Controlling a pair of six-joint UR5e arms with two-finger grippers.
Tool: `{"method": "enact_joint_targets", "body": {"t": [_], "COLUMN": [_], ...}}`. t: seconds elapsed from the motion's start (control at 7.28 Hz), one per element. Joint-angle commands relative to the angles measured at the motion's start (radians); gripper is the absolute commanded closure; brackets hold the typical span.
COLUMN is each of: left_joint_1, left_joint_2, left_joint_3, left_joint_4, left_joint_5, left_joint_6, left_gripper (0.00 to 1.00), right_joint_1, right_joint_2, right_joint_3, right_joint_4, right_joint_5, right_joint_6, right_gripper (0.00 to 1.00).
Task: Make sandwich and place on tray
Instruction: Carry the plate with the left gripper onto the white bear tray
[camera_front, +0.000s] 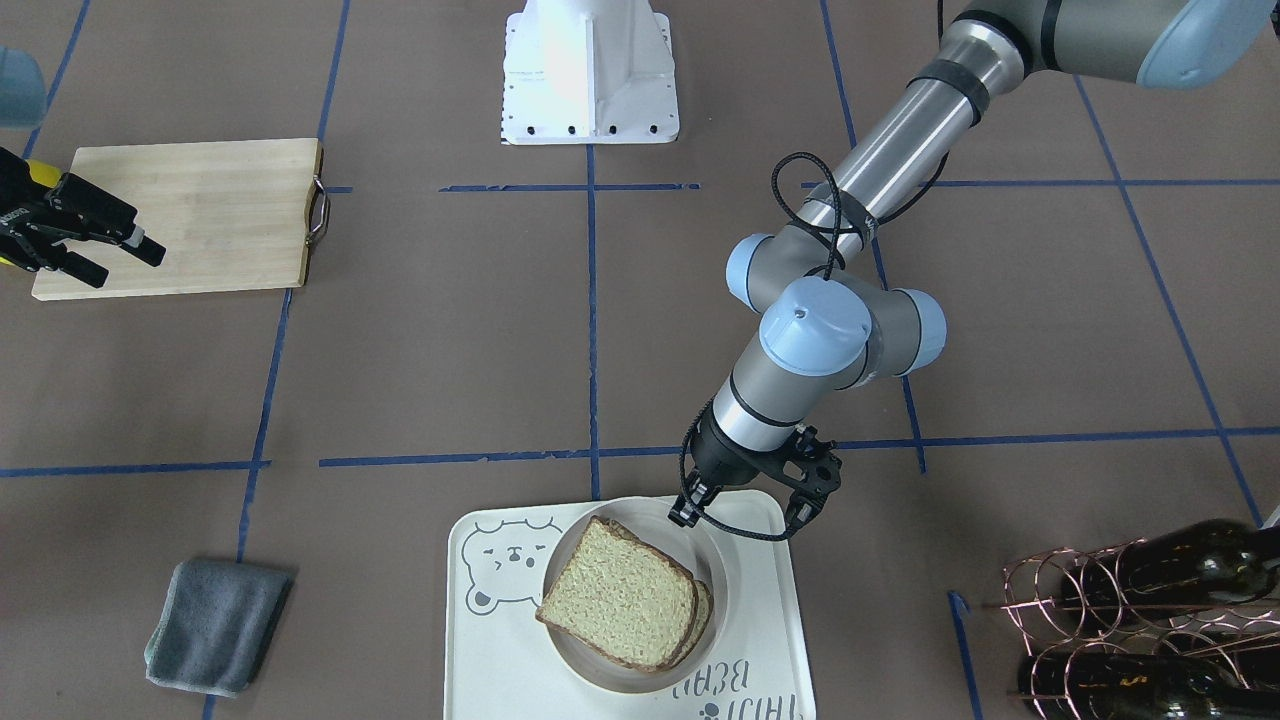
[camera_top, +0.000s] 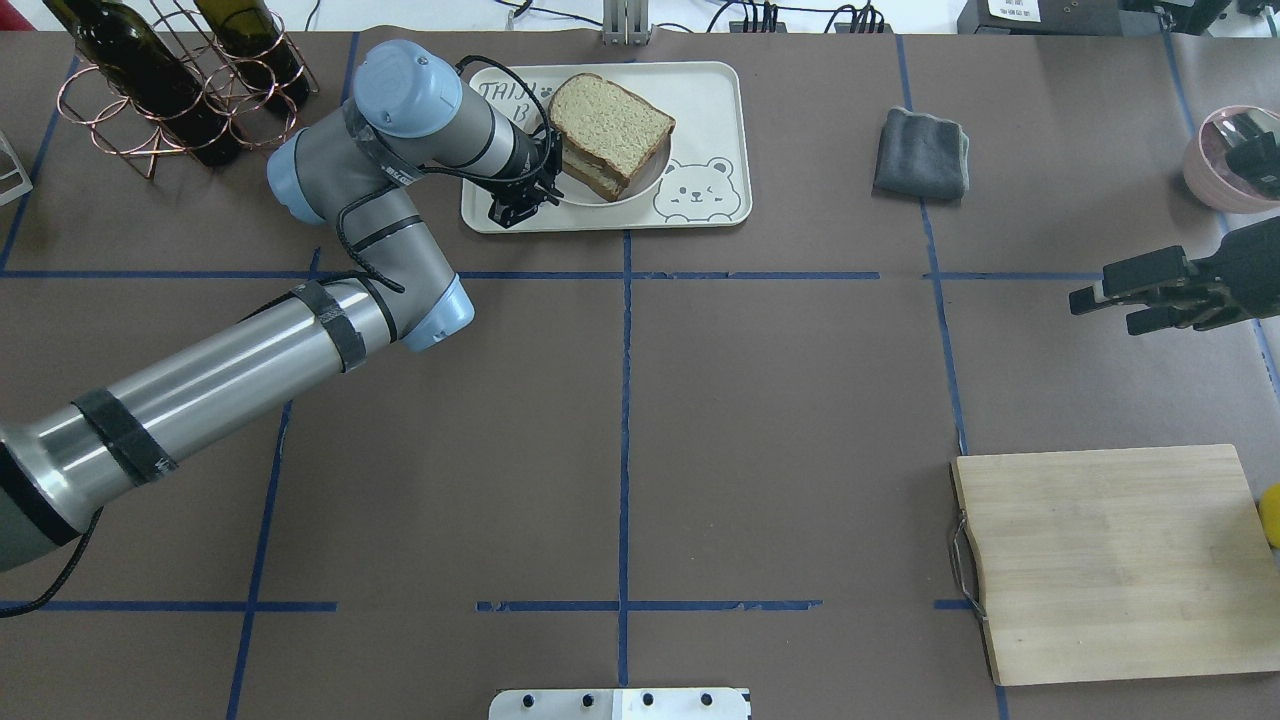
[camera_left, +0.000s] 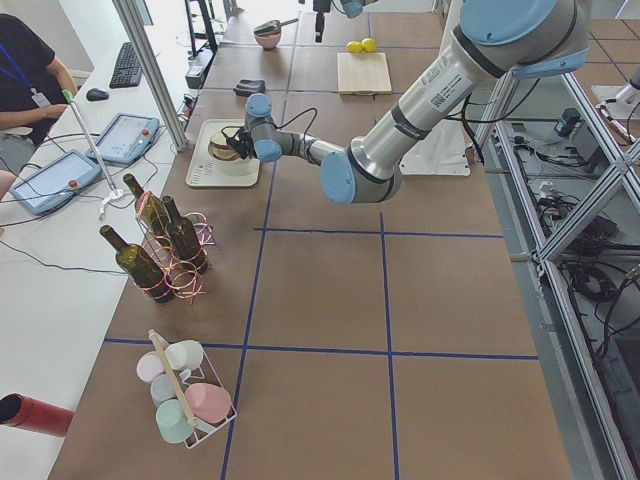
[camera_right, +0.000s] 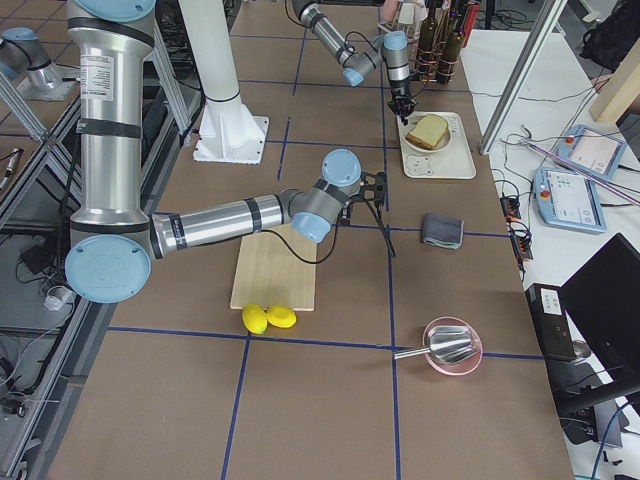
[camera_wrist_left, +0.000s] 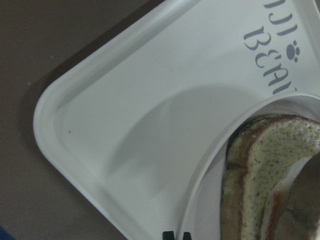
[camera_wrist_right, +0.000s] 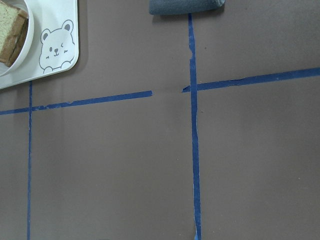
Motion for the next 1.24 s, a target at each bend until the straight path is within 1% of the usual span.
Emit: {"method": "enact_joint_targets", "body": {"t": [0.0, 0.27, 0.55, 0.69, 0.82, 0.96, 1.1], "left_joint_1": [-0.001, 0.001, 0.001, 0.001, -0.001, -0.007, -0.010], "left_joint_2": [-0.035, -0.037, -0.037, -0.034, -0.031, 0.044, 0.155], "left_joint_3": [0.081, 0.096, 0.096, 0.088, 0.078, -0.039, -0.201], "left_joint_4": [-0.066, -0.087, -0.088, -0.086, -0.084, -0.077, -0.072], "left_joint_5": [0.005, 0.005, 0.005, 0.005, 0.003, 0.002, -0.023], "left_joint_6": [-0.005, 0.004, 0.071, 0.108, 0.116, 0.169, 0.187], "left_gripper": [1.00, 1.00, 0.81, 0.68, 0.60, 0.61, 0.62], "right_joint_1": [0.001, 0.001, 0.001, -0.001, -0.001, 0.001, 0.025], "right_joint_2": [0.001, -0.001, 0.001, 0.001, 0.002, 0.002, -0.004], "right_joint_3": [-0.001, -0.003, -0.003, -0.003, -0.003, -0.005, -0.008], "right_joint_4": [0.000, 0.000, -0.002, -0.002, -0.003, -0.003, -0.006], "right_joint_5": [-0.002, -0.001, -0.001, -0.001, -0.001, -0.001, 0.002], "right_joint_6": [0.000, 0.000, 0.002, 0.000, 0.002, 0.002, 0.002], "right_gripper": [0.00, 0.00, 0.00, 0.00, 0.00, 0.00, 0.00]}}
